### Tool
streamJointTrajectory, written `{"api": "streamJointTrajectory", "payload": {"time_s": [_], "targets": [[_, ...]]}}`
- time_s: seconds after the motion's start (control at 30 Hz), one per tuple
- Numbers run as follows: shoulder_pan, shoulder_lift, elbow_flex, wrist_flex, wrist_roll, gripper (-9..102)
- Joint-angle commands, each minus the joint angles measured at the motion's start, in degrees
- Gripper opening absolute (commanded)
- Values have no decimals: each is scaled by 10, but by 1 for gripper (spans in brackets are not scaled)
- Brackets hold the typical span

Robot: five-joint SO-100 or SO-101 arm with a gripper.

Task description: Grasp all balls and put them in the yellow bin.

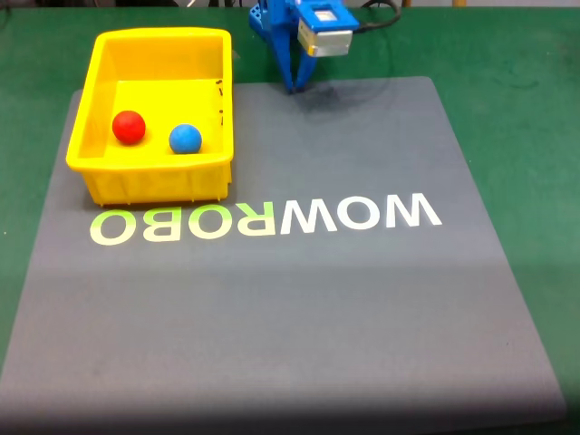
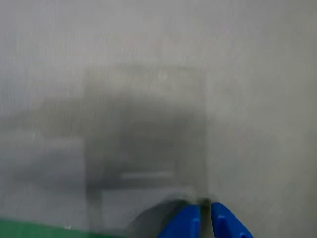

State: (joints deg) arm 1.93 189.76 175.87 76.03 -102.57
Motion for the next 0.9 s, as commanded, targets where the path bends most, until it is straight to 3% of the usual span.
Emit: {"api": "streamJointTrajectory", "payload": {"time_s": [0.0, 0.87], "targets": [[2, 8, 18, 20, 17, 0], [5, 2, 18, 19, 6, 0]]}}
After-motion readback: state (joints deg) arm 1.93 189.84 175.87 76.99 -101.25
